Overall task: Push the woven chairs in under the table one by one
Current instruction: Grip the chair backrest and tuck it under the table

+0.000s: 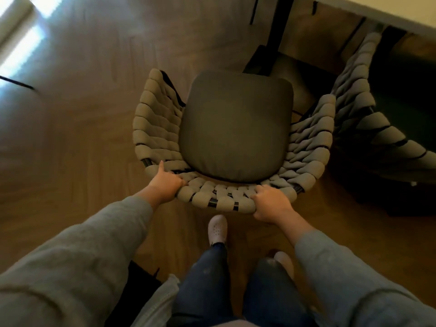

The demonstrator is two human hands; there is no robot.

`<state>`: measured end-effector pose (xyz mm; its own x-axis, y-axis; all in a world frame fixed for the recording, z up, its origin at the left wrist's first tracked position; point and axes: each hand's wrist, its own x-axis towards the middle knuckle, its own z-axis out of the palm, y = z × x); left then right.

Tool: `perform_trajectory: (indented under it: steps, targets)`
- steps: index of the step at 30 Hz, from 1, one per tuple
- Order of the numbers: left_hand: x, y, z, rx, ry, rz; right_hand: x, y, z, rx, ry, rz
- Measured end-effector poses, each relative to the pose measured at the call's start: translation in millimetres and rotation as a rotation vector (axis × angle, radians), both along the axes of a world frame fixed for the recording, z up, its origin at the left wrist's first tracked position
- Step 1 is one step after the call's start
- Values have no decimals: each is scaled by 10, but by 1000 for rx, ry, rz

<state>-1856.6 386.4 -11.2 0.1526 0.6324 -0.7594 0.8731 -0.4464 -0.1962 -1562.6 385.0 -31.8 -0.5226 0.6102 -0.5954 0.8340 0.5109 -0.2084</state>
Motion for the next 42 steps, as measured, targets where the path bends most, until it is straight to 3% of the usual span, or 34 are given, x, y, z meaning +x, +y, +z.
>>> perform_trajectory:
  steps: [13,22,27,29,31,33,35,36,38,40,42]
  targets:
    - [-83,1111,-50,32,-93,-17,-83,981,-10,72,-106,-95]
    - [-81,1384,-118,20,-130,-39,-60,1277,-75,89,-171,-48]
    - [-166,1473,-108,-60,-228,-16,-25,1402,27,-111,-201,-59]
    - [-212,1518,-83,-158,-327,120,29,1414,127,-173,-154,-207]
    - [-236,1566,-45,-183,-427,323,93,1325,181,-12,-33,-408]
    - [-243,1593,-24,-24,-477,485,133,1179,170,316,84,-662]
    - [-236,1581,-43,295,-447,601,155,1035,109,514,144,-1014]
    - [-243,1567,-61,452,-413,660,144,983,91,484,189,-1237]
    - [-239,1531,-87,637,-361,876,105,945,78,207,435,-1732]
    - [-215,1503,-102,651,-386,1232,56,971,39,-133,778,-2151]
    - [-200,1506,-142,585,-534,1609,13,1060,26,-348,945,-2317]
